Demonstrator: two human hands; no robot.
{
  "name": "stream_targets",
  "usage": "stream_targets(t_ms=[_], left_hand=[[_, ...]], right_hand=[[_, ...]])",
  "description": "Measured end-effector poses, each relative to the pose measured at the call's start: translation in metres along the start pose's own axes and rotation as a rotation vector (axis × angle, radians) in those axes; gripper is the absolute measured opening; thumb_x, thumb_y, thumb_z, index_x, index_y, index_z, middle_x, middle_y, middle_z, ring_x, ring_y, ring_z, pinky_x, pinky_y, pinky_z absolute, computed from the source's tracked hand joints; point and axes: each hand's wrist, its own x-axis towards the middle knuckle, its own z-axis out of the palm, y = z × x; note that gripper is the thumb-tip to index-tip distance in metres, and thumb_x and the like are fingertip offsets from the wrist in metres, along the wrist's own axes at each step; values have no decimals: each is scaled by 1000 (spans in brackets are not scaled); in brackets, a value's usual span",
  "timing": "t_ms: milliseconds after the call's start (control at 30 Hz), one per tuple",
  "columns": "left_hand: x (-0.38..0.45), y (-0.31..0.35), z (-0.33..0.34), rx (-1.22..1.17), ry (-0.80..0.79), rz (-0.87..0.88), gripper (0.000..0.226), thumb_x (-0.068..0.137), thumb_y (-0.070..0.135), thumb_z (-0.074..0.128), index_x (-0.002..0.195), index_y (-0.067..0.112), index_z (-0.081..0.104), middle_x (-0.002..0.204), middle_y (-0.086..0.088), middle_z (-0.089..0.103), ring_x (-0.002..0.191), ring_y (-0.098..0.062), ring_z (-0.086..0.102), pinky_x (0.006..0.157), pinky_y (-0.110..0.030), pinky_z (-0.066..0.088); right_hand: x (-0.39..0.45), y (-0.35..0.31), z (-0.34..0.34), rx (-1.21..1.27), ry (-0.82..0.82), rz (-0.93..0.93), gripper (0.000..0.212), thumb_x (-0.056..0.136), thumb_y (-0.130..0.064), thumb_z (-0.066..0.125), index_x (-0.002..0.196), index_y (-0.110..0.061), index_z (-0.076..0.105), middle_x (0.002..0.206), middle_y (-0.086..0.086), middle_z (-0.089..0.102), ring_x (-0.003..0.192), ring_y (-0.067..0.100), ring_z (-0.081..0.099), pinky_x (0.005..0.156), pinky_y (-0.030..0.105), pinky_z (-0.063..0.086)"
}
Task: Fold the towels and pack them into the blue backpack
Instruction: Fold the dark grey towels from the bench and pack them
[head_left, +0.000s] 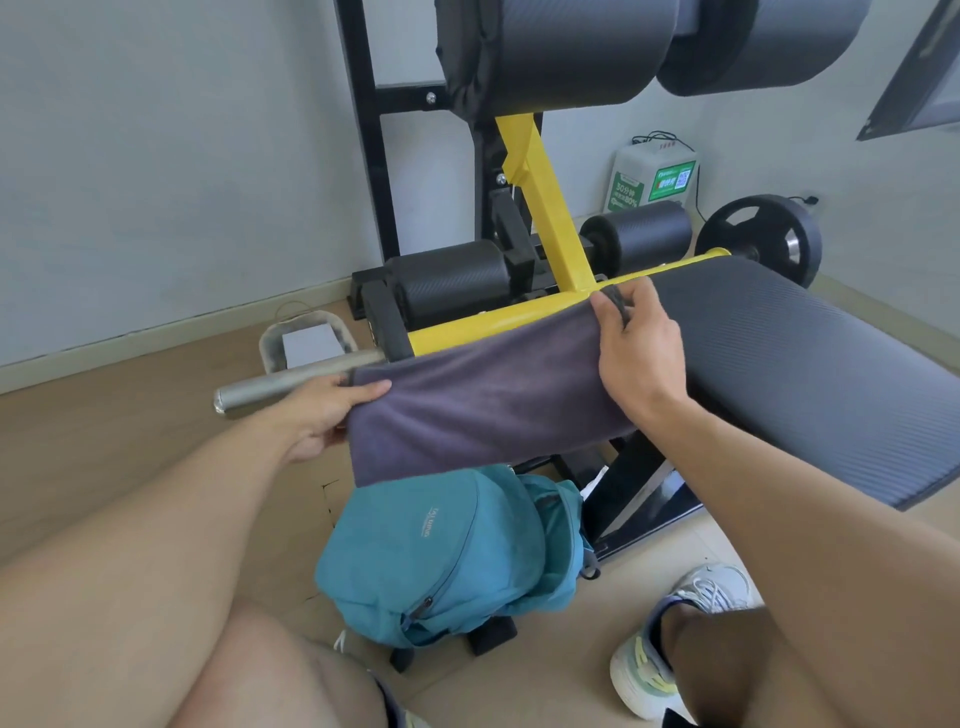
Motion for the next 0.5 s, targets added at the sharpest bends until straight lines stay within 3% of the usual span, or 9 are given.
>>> stream_targets(t_ms=[67,167,367,500], left_hand=[[1,9,-2,-134,23,12,41,90,24,75,128,12,65,122,-8,73,101,-18,68,79,-31,53],[-1,15,-7,-245,10,4,53,83,32,78,132,16,62,123,-4,73,110,-18,68,83,-32,53],[-2,11,3,-73,31,52,30,104,36,55,131,24,62,124,0,71,111,-21,66,80,-36,51],[-2,15,16,-16,37,162,24,109,21,46,128,22,61,106,7,72,95,-10,66,72,-29,49]], right_hand=[[2,-2,0,57,-7,20,26,105,-47,44,110,-23,53,96,-3,66,95,26,62,84,44,51],[4,3,0,73,-77,97,28,105,-46,46,112,-22,55,99,-5,64,97,20,62,80,37,48],[5,7,-2,46,-117,126,34,104,-49,44,110,-17,53,96,-1,63,87,17,60,72,36,47],[-1,3,2,66,-131,100,36,105,-48,45,110,-12,50,91,-1,60,80,15,56,72,38,49]])
